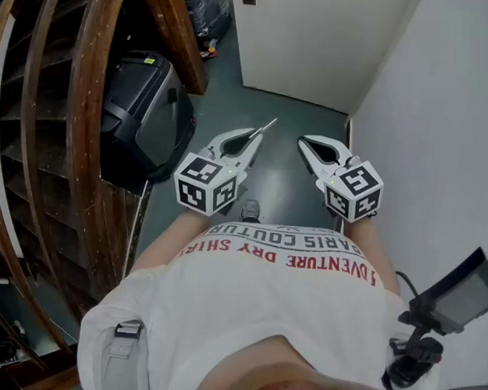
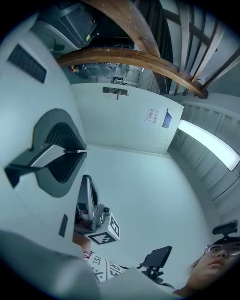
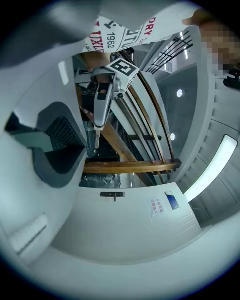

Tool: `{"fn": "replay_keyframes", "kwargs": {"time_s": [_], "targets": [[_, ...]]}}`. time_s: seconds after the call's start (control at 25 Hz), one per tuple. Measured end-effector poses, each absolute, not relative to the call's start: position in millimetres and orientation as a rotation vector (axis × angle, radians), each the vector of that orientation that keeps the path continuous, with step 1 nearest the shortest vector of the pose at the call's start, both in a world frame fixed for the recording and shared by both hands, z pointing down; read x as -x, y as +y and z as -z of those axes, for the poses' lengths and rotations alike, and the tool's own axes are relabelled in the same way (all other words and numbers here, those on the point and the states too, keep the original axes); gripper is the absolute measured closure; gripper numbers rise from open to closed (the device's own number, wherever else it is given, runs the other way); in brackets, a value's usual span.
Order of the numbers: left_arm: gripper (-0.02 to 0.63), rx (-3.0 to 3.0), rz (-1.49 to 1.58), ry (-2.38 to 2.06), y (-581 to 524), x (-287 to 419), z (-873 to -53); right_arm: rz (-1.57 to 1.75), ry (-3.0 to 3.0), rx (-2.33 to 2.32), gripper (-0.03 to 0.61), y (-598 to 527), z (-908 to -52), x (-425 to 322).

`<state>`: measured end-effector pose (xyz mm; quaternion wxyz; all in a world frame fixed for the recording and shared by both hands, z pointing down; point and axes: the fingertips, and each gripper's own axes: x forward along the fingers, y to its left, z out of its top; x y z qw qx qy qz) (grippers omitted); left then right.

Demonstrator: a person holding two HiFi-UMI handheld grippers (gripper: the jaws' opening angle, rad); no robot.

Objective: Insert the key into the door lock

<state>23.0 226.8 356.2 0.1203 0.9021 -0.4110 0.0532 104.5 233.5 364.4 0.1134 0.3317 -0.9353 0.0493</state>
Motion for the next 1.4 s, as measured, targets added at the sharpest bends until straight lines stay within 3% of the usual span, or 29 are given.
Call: {"fn": "replay_keyframes", "kwargs": {"time_s": [0.96, 1.4], "targets": [[0.591, -2.670, -0.145, -1.188, 227, -21, -338, -0.116, -2.775, -0.966, 0.577, 229, -349, -91], [0.591, -2.625, -0.148, -1.204, 73, 18, -375, -0.115, -2.754, -0.943, 0.577, 80, -390, -58]]}}
